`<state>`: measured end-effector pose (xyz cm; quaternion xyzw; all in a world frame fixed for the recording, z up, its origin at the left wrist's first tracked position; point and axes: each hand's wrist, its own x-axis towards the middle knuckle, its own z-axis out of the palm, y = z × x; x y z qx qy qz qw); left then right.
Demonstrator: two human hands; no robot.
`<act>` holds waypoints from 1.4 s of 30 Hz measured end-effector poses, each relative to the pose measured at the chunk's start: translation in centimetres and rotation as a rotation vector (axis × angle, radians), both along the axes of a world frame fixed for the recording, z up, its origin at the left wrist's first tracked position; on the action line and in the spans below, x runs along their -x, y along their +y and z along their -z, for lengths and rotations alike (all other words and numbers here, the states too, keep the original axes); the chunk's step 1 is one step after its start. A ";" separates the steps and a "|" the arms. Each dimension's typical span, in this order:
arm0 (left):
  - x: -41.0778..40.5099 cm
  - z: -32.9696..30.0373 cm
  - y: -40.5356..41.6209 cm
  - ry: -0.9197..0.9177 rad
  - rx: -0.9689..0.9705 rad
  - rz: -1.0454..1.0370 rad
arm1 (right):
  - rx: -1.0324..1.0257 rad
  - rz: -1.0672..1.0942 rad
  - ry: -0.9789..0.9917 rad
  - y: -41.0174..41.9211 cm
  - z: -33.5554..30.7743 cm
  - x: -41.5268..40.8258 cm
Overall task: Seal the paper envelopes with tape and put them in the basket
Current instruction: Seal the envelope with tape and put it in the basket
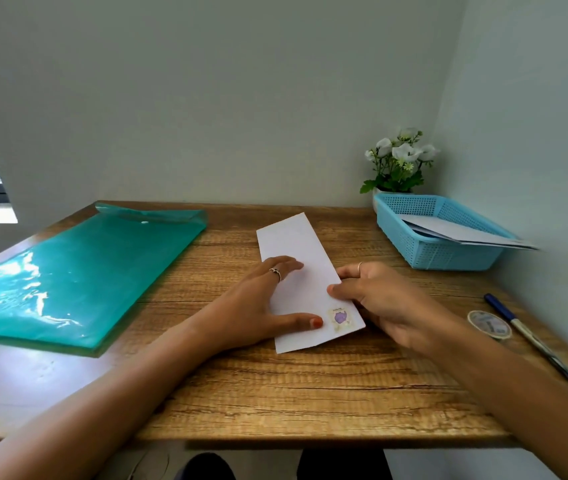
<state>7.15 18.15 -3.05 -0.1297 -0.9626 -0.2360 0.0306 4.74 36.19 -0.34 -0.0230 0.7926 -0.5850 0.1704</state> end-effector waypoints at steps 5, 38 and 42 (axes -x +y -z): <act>-0.1 -0.3 -0.1 0.145 -0.058 -0.155 | 0.077 0.035 0.008 -0.1 0.2 0.1; 6.3 -4.7 16.0 0.183 -0.351 0.120 | 0.348 0.494 0.299 16.4 -5.4 1.6; 7.0 -3.9 16.4 0.130 -0.308 0.116 | 0.327 0.548 0.269 16.5 -5.3 2.9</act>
